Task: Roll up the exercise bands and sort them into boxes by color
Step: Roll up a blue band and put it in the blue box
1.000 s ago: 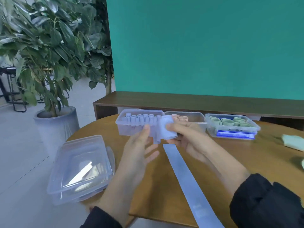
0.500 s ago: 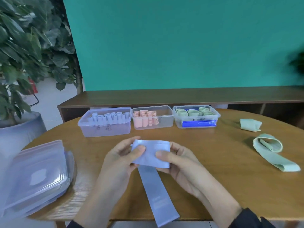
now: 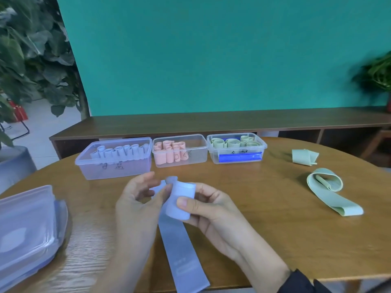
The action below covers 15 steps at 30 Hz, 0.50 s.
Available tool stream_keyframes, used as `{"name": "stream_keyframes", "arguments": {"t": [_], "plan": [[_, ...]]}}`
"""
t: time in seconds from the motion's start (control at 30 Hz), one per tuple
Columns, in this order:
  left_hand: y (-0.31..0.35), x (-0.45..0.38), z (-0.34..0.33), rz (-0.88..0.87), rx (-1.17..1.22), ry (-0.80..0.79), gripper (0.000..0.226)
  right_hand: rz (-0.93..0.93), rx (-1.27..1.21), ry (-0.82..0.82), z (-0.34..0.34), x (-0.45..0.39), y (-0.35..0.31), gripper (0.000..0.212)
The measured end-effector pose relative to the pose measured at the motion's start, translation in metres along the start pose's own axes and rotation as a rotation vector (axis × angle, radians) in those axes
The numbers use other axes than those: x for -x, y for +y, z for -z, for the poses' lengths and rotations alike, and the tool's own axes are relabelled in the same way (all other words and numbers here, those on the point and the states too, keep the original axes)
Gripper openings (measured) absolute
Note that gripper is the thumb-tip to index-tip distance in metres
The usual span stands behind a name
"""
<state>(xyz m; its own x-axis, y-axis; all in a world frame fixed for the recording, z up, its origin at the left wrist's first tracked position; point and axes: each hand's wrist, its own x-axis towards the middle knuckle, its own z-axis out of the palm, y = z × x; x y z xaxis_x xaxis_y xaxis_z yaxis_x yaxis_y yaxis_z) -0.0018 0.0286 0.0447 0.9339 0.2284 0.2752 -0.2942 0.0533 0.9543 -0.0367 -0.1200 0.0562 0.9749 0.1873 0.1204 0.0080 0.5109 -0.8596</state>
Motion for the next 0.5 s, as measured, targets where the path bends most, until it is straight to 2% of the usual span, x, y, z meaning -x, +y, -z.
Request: {"name": "stream_keyframes", "arguments": {"t": [0.1,0.23,0.37,0.5], "plan": [[-0.001,0.001,0.001,-0.054,-0.018,0.062,0.026,0.061,0.042,0.073,-0.002,-0.001,0.003,0.034],[0.009,0.007,-0.001,-0.079,0.044,0.001,0.007,0.114,0.103,0.161,-0.004,0.0,0.002,0.039],[0.019,0.019,0.0,-0.137,0.004,-0.14,0.019,0.179,0.126,0.265,-0.003,-0.004,0.002,0.048],[0.021,0.02,0.003,-0.174,-0.051,-0.209,0.018,0.217,0.151,0.283,-0.002,-0.006,0.004,0.037]]}}
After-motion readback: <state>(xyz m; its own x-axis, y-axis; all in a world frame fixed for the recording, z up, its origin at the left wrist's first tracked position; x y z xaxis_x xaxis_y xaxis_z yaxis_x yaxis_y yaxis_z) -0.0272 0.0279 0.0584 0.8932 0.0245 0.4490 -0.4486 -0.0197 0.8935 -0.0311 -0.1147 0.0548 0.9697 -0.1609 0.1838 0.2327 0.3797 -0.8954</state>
